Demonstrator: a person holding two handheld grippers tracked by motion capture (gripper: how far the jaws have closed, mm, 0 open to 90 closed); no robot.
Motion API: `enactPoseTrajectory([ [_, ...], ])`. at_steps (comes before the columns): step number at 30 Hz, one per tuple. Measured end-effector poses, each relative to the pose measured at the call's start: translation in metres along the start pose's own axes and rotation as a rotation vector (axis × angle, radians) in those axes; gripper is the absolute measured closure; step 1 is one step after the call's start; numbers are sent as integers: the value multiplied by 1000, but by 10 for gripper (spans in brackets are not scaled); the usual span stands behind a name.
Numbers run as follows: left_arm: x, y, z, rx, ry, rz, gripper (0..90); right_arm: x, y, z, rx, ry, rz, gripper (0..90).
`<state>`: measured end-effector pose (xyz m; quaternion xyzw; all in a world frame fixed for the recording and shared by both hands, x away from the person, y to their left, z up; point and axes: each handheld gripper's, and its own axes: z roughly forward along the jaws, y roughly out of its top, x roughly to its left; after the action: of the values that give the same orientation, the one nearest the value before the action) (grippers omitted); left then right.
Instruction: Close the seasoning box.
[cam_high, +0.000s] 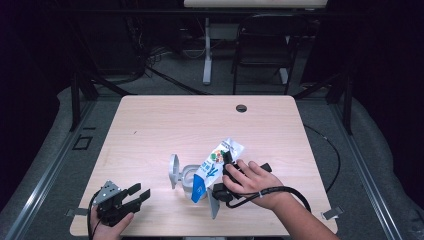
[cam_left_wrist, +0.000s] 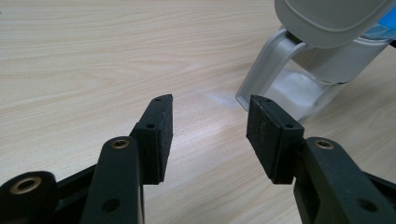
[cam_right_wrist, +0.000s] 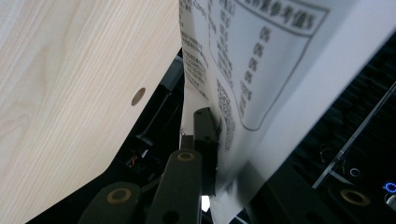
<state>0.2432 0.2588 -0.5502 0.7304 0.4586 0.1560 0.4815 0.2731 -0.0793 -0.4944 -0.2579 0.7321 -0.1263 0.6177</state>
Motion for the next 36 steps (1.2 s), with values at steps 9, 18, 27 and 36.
enactPoseTrajectory([
  [9,0,0,0,-2,1,1,516,-2,0,0,-1,5,-7,861],
  [18,0,0,0,-3,-2,1,517,-4,0,0,2,4,-28,865],
  [27,-1,0,0,-1,-4,1,516,-5,1,0,-3,1,-32,867],
  [36,-1,0,0,4,-4,2,516,-6,0,-1,-4,-7,-39,871],
])
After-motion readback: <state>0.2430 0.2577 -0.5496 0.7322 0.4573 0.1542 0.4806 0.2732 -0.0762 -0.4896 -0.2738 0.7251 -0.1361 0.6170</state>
